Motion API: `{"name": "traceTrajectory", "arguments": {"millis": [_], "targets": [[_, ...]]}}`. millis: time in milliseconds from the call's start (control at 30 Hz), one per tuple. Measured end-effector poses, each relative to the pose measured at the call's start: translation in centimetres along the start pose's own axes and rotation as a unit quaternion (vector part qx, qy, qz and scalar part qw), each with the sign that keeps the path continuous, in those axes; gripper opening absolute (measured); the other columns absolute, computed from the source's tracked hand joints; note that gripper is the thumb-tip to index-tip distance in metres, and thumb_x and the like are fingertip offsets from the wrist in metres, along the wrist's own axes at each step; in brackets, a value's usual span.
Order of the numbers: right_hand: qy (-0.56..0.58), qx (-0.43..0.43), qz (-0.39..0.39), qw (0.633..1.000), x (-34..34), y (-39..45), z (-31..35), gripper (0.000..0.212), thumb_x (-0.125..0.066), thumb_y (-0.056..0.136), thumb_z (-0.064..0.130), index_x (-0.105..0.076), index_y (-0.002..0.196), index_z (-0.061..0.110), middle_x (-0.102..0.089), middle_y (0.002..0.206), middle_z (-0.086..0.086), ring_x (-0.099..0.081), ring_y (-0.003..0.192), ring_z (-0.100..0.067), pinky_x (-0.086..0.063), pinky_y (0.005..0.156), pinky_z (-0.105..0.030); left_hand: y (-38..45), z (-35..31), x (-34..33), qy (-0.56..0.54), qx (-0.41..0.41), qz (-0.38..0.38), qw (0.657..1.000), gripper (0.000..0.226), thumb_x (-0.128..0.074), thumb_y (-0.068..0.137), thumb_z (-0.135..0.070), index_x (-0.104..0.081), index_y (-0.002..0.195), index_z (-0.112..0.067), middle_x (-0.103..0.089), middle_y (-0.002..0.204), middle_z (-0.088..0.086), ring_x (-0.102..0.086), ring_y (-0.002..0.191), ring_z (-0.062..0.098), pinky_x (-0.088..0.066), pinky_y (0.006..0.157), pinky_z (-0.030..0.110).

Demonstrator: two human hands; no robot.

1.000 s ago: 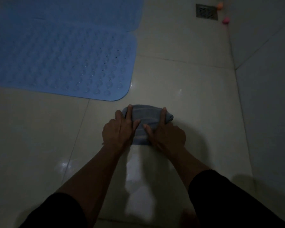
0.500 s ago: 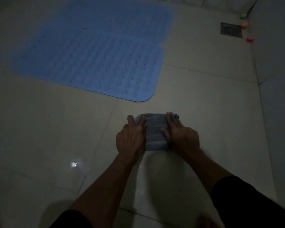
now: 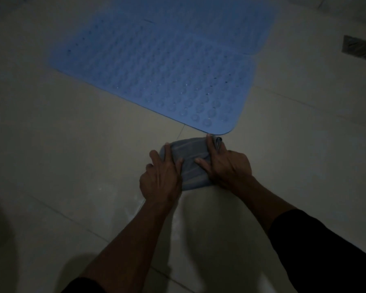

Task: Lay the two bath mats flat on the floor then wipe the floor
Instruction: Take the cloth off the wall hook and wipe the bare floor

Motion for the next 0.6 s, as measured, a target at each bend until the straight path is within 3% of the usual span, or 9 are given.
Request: {"name": "traceTrajectory", "arguments": {"millis": [100,200,300,367,433,500,600], "targets": [[0.002,0.021,-0.037,0.999,-0.4,2.4,1.1,0.083,-0.035,0.09,0.065,-0.049,0.141,0.002,-0.061,0.123,-0.031,-0.061,0.048,-0.033,-0.048,0.045,-0.033,1.7,1.4,0.3,-0.001,0.019,-0.005,1.0,0.064,-0.022,0.1,-0.061,-0.013,0.154,-0.028,-0.036,0.136,0.012,-0.061,0.093,0.03,-0.043,0.063,0.035],[-0.014,0.043,-0.041,0.998,-0.2,4.5,2.3,0.081,-0.036,0.091,0.064,-0.05,0.139,0.001,-0.061,0.123,-0.032,-0.065,0.053,-0.035,-0.049,0.046,-0.033,3.4,2.3,0.7,0.002,0.031,0.001,1.0,0.065,-0.021,0.1,-0.061,-0.011,0.155,-0.027,-0.036,0.136,0.012,-0.058,0.099,0.03,-0.041,0.063,0.036],[-0.035,0.044,-0.017,0.998,0.2,6.4,3.2,0.081,-0.03,0.09,0.066,-0.05,0.141,0.005,-0.064,0.121,-0.025,-0.065,0.057,-0.032,-0.043,0.045,-0.028,5.1,3.4,0.9,-0.029,0.038,0.016,0.999,0.067,-0.021,0.1,-0.062,-0.006,0.155,-0.026,-0.033,0.137,0.012,-0.054,0.107,0.031,-0.05,0.069,0.038],[-0.033,0.044,-0.001,0.998,0.5,7.6,3.9,0.084,-0.023,0.09,0.069,-0.045,0.145,0.008,-0.062,0.126,-0.022,-0.066,0.062,-0.03,-0.038,0.047,-0.026,5.6,4.1,1.2,-0.011,0.031,0.002,0.999,0.068,-0.023,0.1,-0.061,-0.011,0.155,-0.023,-0.037,0.134,0.013,-0.056,0.102,0.029,-0.05,0.063,0.037],[-0.037,0.045,0.024,0.998,0.8,9.0,4.7,0.088,-0.015,0.089,0.072,-0.033,0.151,0.013,-0.054,0.137,-0.019,-0.068,0.077,-0.029,-0.038,0.052,-0.028,6.0,4.9,1.6,0.029,0.032,-0.017,0.999,0.068,-0.033,0.099,-0.06,-0.035,0.151,-0.016,-0.052,0.119,0.014,-0.06,0.079,0.026,-0.042,0.047,0.03],[-0.04,0.046,0.044,0.997,1.3,10.1,5.8,0.09,-0.008,0.087,0.075,-0.021,0.155,0.017,-0.046,0.146,-0.015,-0.067,0.092,-0.029,-0.043,0.058,-0.031,6.5,6.1,2.1,0.051,0.048,-0.036,0.997,0.065,-0.04,0.097,-0.059,-0.05,0.142,-0.014,-0.06,0.107,0.013,-0.058,0.065,0.023,-0.037,0.041,0.026],[-0.027,0.058,0.073,0.995,1.8,11.7,8.0,0.085,-0.014,0.09,0.072,-0.005,0.156,0.019,-0.033,0.153,-0.013,-0.06,0.108,-0.029,-0.048,0.073,-0.036,7.2,7.9,2.5,-0.016,0.077,0.014,0.997,0.067,-0.044,0.096,-0.057,-0.039,0.149,-0.017,-0.055,0.121,0.013,-0.06,0.083,0.027,-0.047,0.05,0.033]]}}
Point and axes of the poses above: each hand's wrist, its own y-axis towards the middle knuckle, its own x-axis out of the back of the hand, z = x × y, the point moved 6 cm from there along y, towards the middle knuckle
